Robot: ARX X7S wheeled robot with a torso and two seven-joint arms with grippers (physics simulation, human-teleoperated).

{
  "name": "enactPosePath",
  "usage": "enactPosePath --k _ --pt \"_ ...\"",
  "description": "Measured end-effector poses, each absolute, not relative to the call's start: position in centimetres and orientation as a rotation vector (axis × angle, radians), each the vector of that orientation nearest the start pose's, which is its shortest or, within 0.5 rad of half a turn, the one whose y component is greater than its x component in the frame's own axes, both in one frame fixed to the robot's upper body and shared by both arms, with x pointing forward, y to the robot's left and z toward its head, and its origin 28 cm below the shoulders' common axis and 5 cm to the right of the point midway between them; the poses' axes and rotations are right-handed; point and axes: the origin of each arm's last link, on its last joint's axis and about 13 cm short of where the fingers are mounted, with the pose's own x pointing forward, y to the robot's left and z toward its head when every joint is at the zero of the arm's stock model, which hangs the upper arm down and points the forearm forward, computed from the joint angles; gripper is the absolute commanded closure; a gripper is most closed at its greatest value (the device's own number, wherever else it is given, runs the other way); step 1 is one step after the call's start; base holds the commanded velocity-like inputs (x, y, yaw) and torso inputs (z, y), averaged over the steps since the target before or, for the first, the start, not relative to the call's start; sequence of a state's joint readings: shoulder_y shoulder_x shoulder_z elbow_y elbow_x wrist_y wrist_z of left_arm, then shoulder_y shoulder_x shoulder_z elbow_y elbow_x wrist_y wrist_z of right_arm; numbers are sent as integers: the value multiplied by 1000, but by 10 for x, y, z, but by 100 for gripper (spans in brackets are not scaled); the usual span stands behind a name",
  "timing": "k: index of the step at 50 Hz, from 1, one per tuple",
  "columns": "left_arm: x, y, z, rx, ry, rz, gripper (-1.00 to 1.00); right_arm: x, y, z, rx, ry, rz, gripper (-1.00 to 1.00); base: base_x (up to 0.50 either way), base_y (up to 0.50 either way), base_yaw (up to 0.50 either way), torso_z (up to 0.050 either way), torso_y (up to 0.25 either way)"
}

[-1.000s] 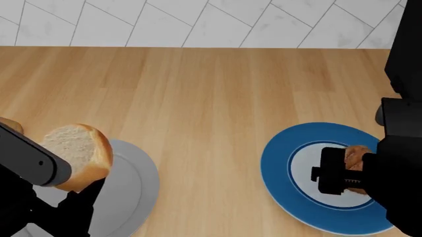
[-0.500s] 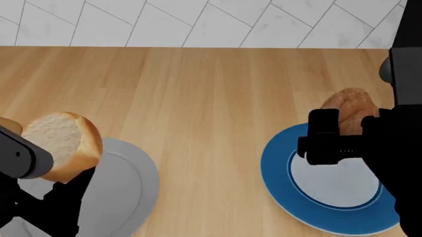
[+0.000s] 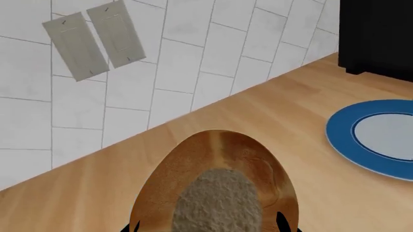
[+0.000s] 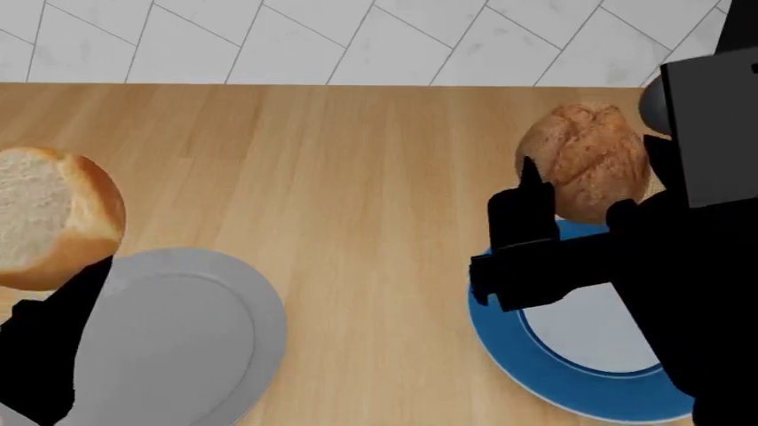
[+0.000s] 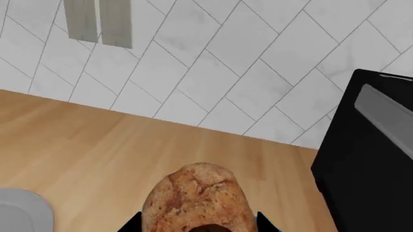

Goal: Place all breads on the cutting board.

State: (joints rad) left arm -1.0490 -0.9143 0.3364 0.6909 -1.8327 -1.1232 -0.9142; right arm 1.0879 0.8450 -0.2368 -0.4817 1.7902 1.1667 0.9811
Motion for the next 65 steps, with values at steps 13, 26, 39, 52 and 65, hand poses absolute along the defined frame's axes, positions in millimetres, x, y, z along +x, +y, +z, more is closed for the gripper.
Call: enactPosePath --k 13,26,39,52,65 --pt "176 251 289 291 82 -302 100 200 -148 303 -161 58 164 100 0 254 0 0 0" --pt "177 256 292 285 72 -279 100 198 -143 306 -185 49 195 100 -1 500 0 0 1" --pt "179 257 291 284 79 -269 100 198 -140 307 -187 50 216 100 -1 500 0 0 0" --pt "183 254 292 296 85 -272 100 199 -141 307 -173 49 225 100 -1 500 0 0 0" --pt "187 250 294 314 88 -274 100 201 -141 306 -153 45 232 100 -1 500 0 0 0"
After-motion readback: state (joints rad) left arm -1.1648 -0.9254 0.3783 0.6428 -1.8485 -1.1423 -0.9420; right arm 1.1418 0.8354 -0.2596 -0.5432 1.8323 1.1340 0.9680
